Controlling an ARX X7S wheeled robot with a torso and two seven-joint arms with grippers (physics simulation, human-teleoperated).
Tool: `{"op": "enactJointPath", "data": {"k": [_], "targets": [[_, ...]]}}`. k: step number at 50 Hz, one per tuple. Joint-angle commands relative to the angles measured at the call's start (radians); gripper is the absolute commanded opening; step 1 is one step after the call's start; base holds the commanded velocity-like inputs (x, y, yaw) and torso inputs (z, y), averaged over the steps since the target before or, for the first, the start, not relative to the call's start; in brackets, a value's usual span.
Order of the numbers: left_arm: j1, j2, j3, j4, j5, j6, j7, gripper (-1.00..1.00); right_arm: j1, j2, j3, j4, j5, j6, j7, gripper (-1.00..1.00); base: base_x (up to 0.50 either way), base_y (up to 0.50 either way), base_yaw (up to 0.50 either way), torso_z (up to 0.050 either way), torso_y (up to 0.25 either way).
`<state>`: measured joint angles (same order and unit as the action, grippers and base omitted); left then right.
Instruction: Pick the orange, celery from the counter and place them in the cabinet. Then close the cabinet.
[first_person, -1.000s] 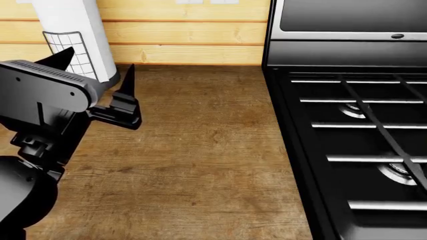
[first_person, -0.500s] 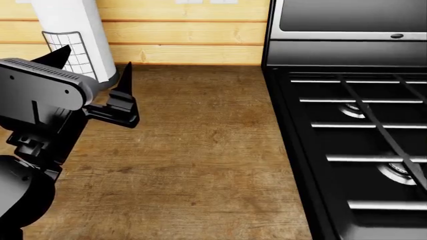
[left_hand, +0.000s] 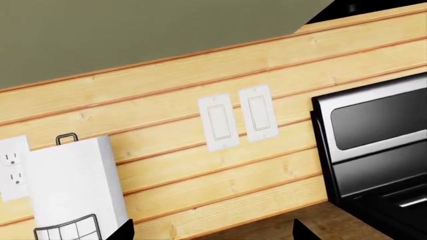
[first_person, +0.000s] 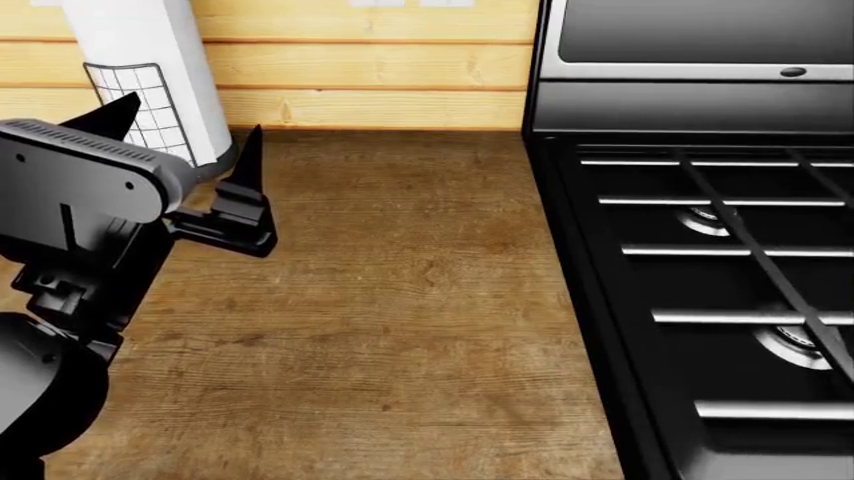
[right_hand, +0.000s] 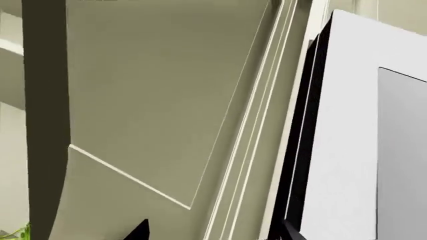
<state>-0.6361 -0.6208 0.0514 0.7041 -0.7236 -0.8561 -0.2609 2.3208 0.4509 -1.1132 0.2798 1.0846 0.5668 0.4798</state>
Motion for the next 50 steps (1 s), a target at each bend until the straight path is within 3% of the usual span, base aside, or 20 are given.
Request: {"op": "enactJointPath", "data": {"k": [1,6,12,26,38,50], "targets": [[0.007,-0.004,-0.001,0.000,-0.002,0.007,0.001,1.00,0.021,-0.136,-0.052,0.092,-0.131,0.070,-0.106,1.00,0.00,0.00,0.01,0.000,0.000],[0.003,-0.006,-0.003,0.004,-0.008,0.000,-0.003,1.00,0.021,-0.169,-0.055,0.125,-0.191,0.081,-0.132,1.00,0.00,0.00,0.00,0.002,-0.004],[-0.004,-0.007,-0.005,-0.001,-0.012,0.001,-0.002,1.00,0.027,-0.309,-0.102,0.347,-0.368,0.096,-0.270,1.00,0.01,0.00,0.01,0.002,-0.005],[-0.015,-0.010,-0.003,-0.007,-0.016,0.001,-0.003,1.00,-0.014,-0.394,-0.181,0.506,-0.506,0.018,-0.429,1.00,0.00,0.00,0.00,0.001,-0.007],[-0.017,-0.009,-0.003,-0.003,-0.023,0.000,-0.007,1.00,-0.026,-0.446,-0.236,0.576,-0.552,0.005,-0.487,1.00,0.00,0.00,0.00,0.000,-0.008],[-0.008,-0.013,-0.005,-0.006,-0.022,0.010,-0.006,1.00,0.008,-0.451,-0.397,0.634,-0.416,-0.023,-0.480,1.00,0.00,0.00,0.00,0.000,-0.010]]}}
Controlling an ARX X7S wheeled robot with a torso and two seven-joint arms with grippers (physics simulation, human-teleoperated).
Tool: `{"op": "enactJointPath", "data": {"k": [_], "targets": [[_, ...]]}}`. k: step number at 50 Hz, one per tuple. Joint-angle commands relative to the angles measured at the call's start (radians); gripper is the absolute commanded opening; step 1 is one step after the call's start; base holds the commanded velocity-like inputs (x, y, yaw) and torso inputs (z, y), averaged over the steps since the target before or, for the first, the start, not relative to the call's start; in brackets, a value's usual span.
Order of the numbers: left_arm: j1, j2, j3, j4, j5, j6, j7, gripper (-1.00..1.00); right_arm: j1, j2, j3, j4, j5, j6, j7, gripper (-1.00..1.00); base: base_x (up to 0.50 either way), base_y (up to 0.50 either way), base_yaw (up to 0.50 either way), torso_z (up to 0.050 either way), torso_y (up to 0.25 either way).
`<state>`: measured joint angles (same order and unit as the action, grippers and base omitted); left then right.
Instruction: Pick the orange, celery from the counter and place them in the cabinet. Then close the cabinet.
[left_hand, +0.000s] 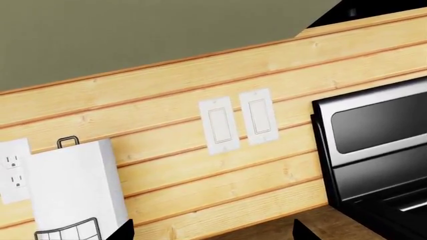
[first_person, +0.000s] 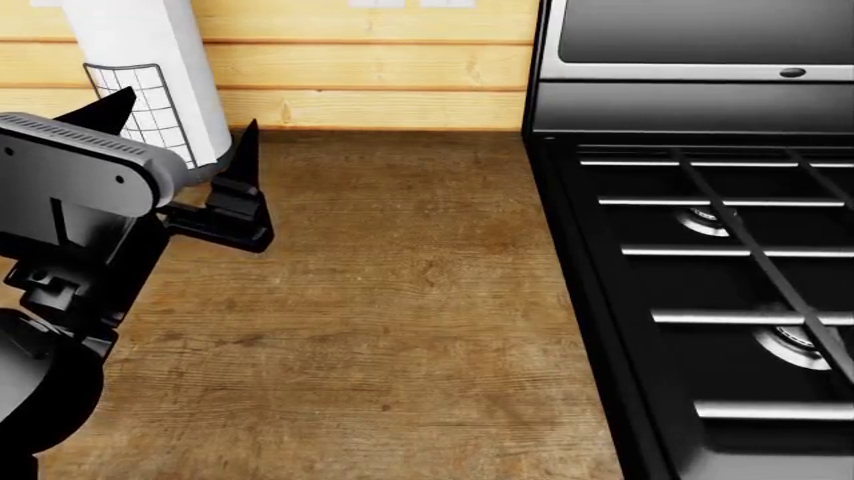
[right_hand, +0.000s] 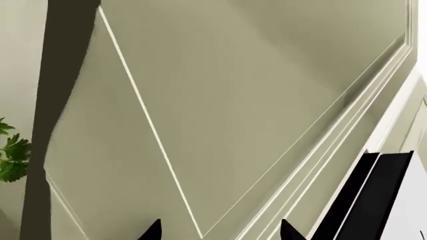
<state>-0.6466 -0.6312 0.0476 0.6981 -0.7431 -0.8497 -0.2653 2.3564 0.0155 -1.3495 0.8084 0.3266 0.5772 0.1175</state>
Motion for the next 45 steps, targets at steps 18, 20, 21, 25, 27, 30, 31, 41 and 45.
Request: {"op": "enactJointPath", "data": {"k": [18,20,21,25,27,30,31,41,45], "targets": [[0.000,-0.015,-0.007,-0.004,-0.011,0.005,0.002,1.00,-0.050,-0.015,-0.176,0.167,0.336,-0.051,-0.201,1.00,0.01,0.00,0.00,0.000,-0.012],[0.000,-0.016,-0.009,-0.006,-0.011,0.007,0.003,1.00,-0.053,-0.015,-0.175,0.173,0.335,-0.054,-0.207,1.00,0.01,0.00,0.00,0.000,-0.012],[0.000,-0.016,-0.009,-0.007,-0.011,0.008,0.004,1.00,-0.054,-0.015,-0.175,0.174,0.334,-0.055,-0.210,1.00,0.00,0.00,0.00,0.000,-0.012],[0.001,-0.016,-0.006,-0.013,-0.006,0.014,0.007,1.00,-0.056,-0.015,-0.174,0.178,0.339,-0.080,-0.258,1.00,0.00,0.00,0.00,0.000,-0.012],[0.002,-0.016,-0.006,-0.015,-0.005,0.017,0.007,1.00,-0.056,-0.015,-0.173,0.177,0.347,-0.088,-0.284,1.00,0.01,0.00,0.00,0.000,-0.012],[0.000,-0.018,-0.010,-0.012,-0.010,0.013,0.005,1.00,-0.056,-0.015,-0.172,0.179,0.358,-0.093,-0.311,1.00,0.01,0.00,0.00,0.000,-0.012],[-0.001,-0.018,-0.011,-0.011,-0.013,0.012,0.004,1.00,-0.057,-0.015,-0.172,0.180,0.362,-0.094,-0.319,1.00,0.00,0.00,0.00,0.000,-0.012],[0.035,-0.035,-0.021,0.011,-0.002,0.071,0.047,1.00,-0.064,-0.015,-0.171,0.198,0.384,-0.097,-0.350,1.00,0.01,0.00,0.00,0.000,-0.012],[0.041,-0.042,-0.020,0.021,-0.003,0.085,0.063,1.00,-0.063,-0.015,-0.171,0.195,0.387,-0.098,-0.350,1.00,0.00,0.00,0.00,0.000,-0.012]]}}
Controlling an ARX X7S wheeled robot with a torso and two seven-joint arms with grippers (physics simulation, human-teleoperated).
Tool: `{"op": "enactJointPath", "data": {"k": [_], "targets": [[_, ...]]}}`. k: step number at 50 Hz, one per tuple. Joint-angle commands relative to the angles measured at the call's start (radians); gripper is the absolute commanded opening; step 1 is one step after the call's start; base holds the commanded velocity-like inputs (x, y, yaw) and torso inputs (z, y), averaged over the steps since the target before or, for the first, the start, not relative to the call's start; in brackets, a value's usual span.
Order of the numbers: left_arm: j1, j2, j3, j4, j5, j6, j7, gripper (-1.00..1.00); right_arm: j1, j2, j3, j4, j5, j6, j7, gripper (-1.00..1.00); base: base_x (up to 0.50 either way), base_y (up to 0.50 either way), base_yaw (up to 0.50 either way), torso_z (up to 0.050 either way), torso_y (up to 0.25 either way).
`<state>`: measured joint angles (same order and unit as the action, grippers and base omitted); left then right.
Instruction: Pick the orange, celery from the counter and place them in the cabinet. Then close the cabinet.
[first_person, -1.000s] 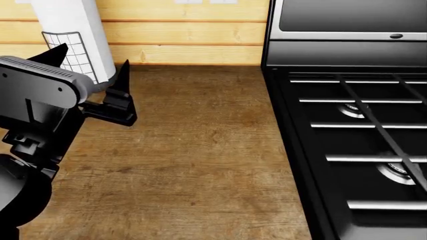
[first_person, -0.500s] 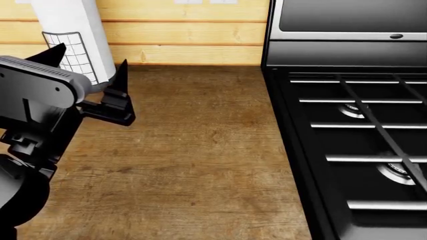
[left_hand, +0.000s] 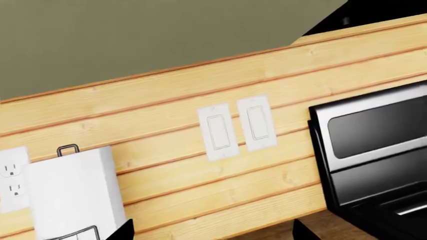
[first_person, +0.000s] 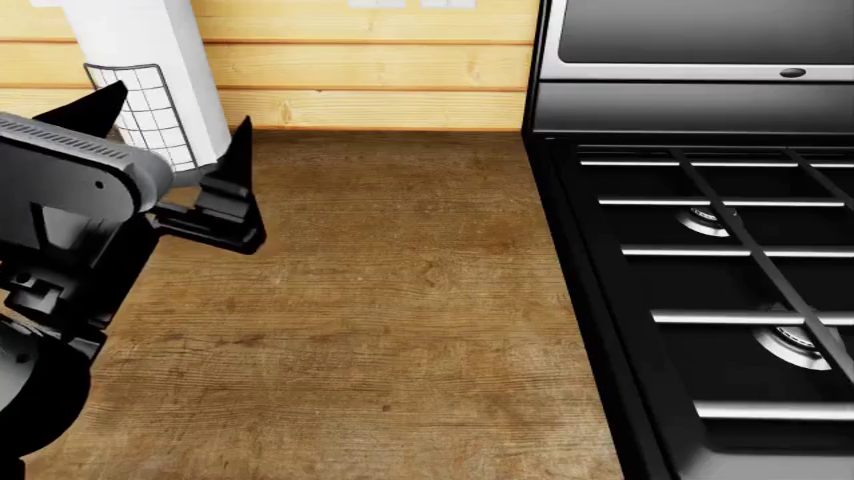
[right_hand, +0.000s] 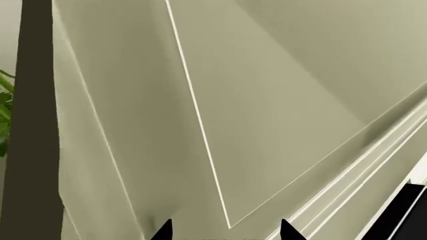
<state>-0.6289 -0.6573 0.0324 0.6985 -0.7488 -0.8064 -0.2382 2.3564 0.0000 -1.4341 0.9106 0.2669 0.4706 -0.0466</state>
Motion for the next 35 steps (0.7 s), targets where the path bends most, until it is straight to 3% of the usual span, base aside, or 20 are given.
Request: {"op": "enactJointPath", "data": {"k": [1,35], "targets": [[0.025,-0.018,-0.003,0.024,0.003,0.043,0.038,1.00,-0.061,0.000,-0.086,0.092,0.448,0.009,-0.186,1.00,0.00,0.00,0.00,0.000,-0.012],[0.030,-0.046,0.034,0.039,0.046,0.075,0.065,1.00,-0.058,0.000,-0.089,0.078,0.432,0.013,-0.200,1.00,0.01,0.00,0.00,0.000,-0.012]]}}
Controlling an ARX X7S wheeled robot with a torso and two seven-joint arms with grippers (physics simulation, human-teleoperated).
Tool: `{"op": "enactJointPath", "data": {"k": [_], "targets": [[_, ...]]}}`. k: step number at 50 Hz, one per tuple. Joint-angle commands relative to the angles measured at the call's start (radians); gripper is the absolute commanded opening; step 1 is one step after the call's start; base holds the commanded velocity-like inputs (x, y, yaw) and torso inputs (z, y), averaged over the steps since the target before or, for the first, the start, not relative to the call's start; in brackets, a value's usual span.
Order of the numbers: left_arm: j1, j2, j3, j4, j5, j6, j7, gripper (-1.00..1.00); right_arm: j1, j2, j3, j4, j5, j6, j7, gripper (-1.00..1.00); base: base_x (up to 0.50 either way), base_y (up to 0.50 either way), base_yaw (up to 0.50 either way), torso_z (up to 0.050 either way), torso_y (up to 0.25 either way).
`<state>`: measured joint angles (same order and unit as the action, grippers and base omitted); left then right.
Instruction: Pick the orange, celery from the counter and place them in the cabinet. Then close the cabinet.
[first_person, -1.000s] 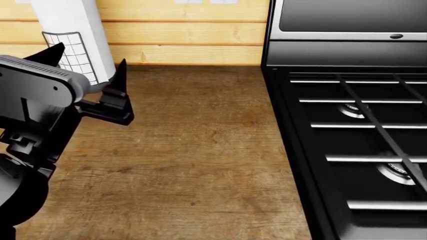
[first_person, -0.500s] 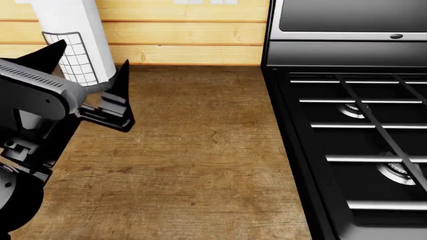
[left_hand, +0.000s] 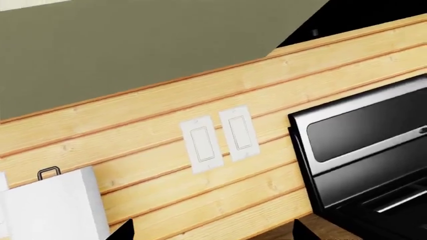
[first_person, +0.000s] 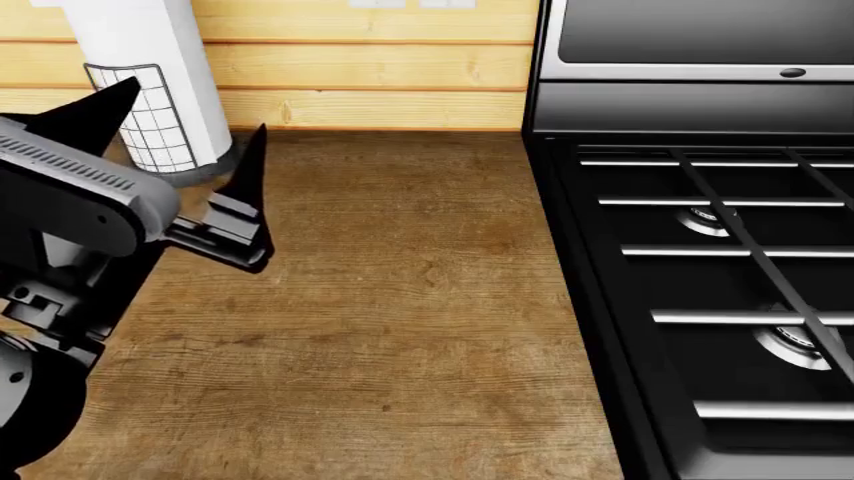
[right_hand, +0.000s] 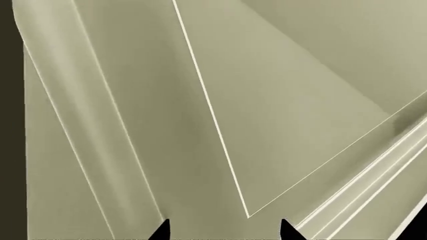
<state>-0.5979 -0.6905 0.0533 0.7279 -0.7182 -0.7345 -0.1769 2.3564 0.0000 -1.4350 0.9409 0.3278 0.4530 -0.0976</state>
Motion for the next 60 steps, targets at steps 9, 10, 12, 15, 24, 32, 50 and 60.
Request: {"op": "enactJointPath", "data": {"k": [9,10,12,15,24,32,50,60], "targets": [[0.000,-0.021,0.015,0.015,0.017,0.007,0.007,1.00,-0.057,0.000,-0.088,0.041,0.373,0.033,-0.151,1.00,0.01,0.00,0.00,0.000,-0.027],[-0.002,-0.022,0.014,0.018,0.015,0.007,0.008,1.00,-0.057,0.000,-0.088,0.041,0.373,0.033,-0.152,1.00,0.00,0.00,0.00,0.000,-0.115],[-0.003,-0.022,0.013,0.023,0.011,0.007,0.009,1.00,-0.056,0.000,-0.088,0.040,0.374,0.032,-0.153,1.00,0.01,0.00,0.00,0.000,-0.147],[-0.005,-0.022,0.009,0.025,0.004,0.004,0.006,1.00,-0.055,0.000,-0.088,0.041,0.375,0.032,-0.153,1.00,0.00,0.00,0.00,0.000,-0.180],[-0.005,-0.018,0.005,0.018,-0.001,0.010,0.005,1.00,-0.054,0.000,-0.089,0.040,0.374,0.030,-0.156,1.00,0.04,0.01,0.02,0.000,-0.154],[0.002,-0.014,-0.001,0.010,-0.009,0.015,0.005,1.00,-0.054,0.000,-0.088,0.043,0.371,0.028,-0.158,1.00,0.02,0.01,0.02,0.000,0.081],[0.027,-0.024,-0.040,0.018,-0.024,0.039,0.001,1.00,-0.035,0.087,-0.041,-0.042,0.409,0.025,-0.085,1.00,0.00,0.00,0.00,0.000,0.250],[0.019,-0.012,-0.033,0.010,-0.012,0.049,-0.007,1.00,-0.063,0.412,0.062,-0.620,0.536,0.195,0.178,1.00,0.00,0.00,0.00,0.000,0.250]]}}
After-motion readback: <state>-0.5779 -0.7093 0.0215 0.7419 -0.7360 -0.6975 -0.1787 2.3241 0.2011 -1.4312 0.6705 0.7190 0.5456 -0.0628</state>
